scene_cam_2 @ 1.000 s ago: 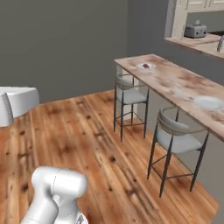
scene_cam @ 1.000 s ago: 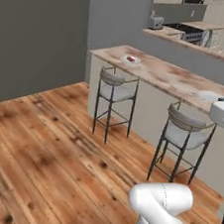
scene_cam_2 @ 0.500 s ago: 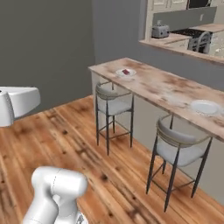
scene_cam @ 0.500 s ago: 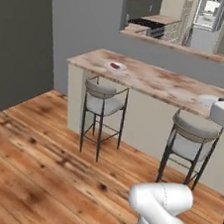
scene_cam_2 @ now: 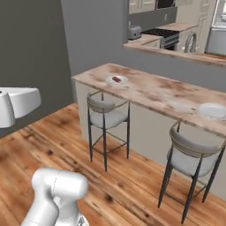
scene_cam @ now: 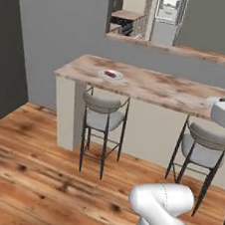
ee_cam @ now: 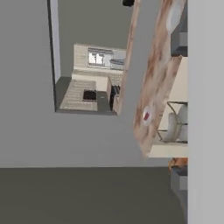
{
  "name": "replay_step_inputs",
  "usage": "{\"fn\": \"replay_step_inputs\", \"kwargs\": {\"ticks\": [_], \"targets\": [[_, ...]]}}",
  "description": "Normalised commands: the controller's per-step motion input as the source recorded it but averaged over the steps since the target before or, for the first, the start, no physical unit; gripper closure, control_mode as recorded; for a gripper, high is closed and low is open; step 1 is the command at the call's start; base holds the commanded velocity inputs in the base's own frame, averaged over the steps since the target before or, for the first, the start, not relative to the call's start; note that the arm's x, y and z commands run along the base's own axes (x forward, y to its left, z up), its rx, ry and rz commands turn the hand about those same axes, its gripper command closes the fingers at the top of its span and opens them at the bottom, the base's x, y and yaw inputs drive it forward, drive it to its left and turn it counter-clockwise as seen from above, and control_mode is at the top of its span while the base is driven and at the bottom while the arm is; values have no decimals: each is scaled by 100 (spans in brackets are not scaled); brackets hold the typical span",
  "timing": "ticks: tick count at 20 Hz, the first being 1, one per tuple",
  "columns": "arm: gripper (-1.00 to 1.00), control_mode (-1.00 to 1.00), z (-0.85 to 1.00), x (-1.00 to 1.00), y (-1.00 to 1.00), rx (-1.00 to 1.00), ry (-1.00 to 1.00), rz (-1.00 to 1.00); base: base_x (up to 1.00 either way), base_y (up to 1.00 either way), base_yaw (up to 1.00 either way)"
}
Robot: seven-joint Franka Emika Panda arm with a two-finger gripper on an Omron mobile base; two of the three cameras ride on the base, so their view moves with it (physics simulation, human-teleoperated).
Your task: Transport the steak and garlic to the fridge. Place the steak on the rack containing meat and place the garlic on the rack containing the vegetable, ensuring meats and vegetables are on different racks.
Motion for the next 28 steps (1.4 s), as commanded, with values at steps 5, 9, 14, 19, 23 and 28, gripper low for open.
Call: {"fn": "replay_step_inputs", "kwargs": {"ticks": [5, 9, 14, 19, 23, 28], "targets": [[-100, 100, 0, 0, 0, 0, 0, 0, 59, 100, -41], [-100, 100, 0, 0, 0, 0, 0, 0, 61, 100, -42], [-100, 100, 0, 0, 0, 0, 0, 0, 80, 100, -39], [-100, 100, 0, 0, 0, 0, 0, 0, 91, 70, -29], [-100, 100, 0, 0, 0, 0, 0, 0, 99, 52, -21], [-100, 100, 0, 0, 0, 0, 0, 0, 63, 29, -10]]}}
